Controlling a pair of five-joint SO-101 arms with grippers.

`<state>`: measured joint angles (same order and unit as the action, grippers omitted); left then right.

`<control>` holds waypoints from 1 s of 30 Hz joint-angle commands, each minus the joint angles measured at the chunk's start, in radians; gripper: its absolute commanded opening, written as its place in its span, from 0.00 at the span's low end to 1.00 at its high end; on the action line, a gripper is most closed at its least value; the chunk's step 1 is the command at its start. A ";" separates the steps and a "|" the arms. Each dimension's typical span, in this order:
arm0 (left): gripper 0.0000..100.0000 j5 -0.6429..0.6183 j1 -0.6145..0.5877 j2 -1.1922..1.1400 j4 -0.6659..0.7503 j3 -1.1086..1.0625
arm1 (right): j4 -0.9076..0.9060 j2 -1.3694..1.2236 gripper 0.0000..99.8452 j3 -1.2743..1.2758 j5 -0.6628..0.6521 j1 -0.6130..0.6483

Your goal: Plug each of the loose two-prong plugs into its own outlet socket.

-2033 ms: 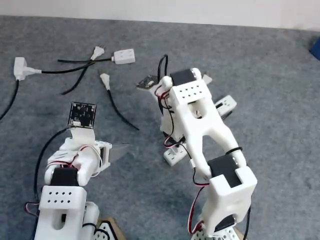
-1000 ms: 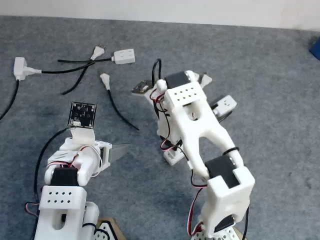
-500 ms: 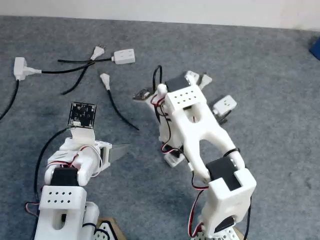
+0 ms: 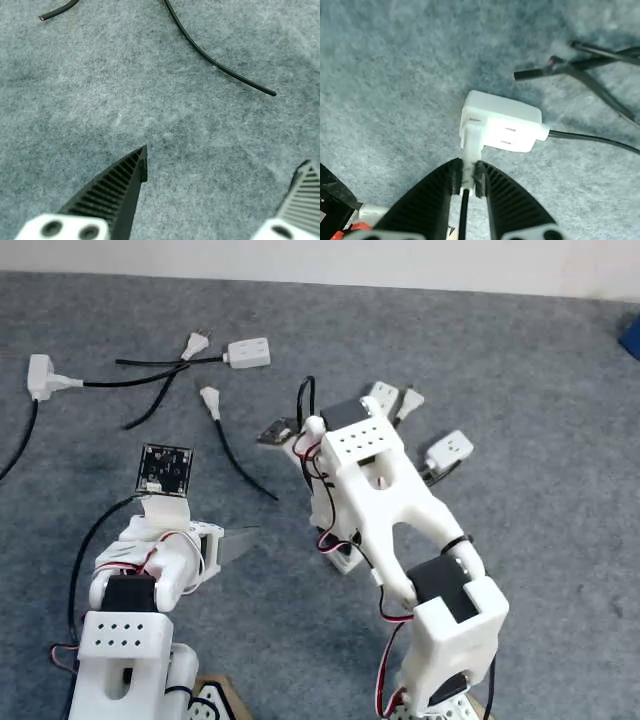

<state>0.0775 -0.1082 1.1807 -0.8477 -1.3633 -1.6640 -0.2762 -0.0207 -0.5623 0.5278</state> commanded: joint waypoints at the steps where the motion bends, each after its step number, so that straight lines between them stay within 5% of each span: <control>1: 0.44 0.005 -0.013 0.004 0.020 0.005 | 0.033 -0.076 0.01 0.004 -0.008 0.018; 30: 0.44 0.005 -0.016 0.004 0.020 0.005 | 0.340 -0.177 0.01 0.305 -0.011 -0.041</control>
<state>0.0775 -0.1174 1.1807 -0.8477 -1.3633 -1.3694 -0.4081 0.2048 -0.5639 0.5063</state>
